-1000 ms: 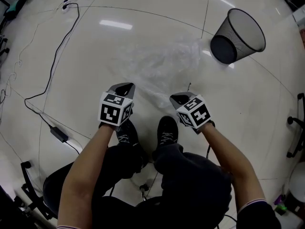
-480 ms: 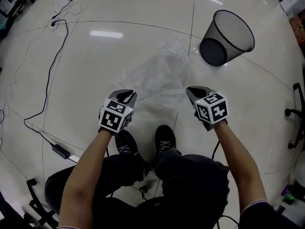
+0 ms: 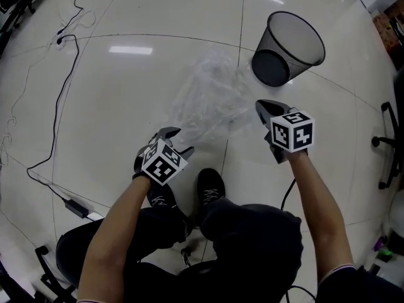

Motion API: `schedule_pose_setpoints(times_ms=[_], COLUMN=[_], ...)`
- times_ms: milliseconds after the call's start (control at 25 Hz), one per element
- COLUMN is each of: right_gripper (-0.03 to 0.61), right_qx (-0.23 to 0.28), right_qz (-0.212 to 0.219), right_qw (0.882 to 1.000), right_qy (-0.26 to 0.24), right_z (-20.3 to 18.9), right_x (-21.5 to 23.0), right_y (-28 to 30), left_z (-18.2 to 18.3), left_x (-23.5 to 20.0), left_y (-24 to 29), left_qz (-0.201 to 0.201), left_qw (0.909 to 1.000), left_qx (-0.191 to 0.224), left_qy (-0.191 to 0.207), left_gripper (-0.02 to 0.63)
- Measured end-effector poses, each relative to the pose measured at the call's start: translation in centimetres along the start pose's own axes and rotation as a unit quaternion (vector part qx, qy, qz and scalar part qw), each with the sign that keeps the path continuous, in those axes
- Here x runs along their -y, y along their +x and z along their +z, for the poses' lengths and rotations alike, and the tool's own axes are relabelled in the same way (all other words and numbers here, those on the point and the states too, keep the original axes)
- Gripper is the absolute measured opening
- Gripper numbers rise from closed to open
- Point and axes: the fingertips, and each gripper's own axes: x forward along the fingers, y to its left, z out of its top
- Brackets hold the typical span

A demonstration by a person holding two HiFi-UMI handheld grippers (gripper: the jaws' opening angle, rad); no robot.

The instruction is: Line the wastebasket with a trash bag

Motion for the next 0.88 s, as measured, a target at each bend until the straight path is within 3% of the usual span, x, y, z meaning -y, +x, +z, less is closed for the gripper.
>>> schedule_pose_setpoints(times_ms=[160, 360, 520, 880], right_gripper=[0.002, 0.002, 0.002, 0.002], right_qx=[0.017, 0.030, 0.037, 0.058], right_qz=[-0.008, -0.025, -0.039, -0.052], right_qw=[1.000, 0.999, 0.999, 0.997], right_qy=[0.006, 0.005, 0.010, 0.019], right_z=[1.5, 3.1, 3.6, 4.4], right_x=[1.0, 2.6, 3.7, 4.4], right_y=[-1.4, -3.4, -4.8, -8.3], left_z=[0.1, 1.1, 3.1, 9.1], left_x=[0.1, -1.4, -2.8, -5.8], left_y=[1.1, 1.7, 0.8, -3.0], left_qz=[0.021, 0.044, 0.060, 0.086], left_qw=[0.9991, 0.9990, 0.9981, 0.9955], left_qx=[-0.017, -0.010, 0.012, 0.030], left_qy=[0.032, 0.006, -0.001, 0.027], left_gripper=[0.282, 0.257, 0.021, 0.011])
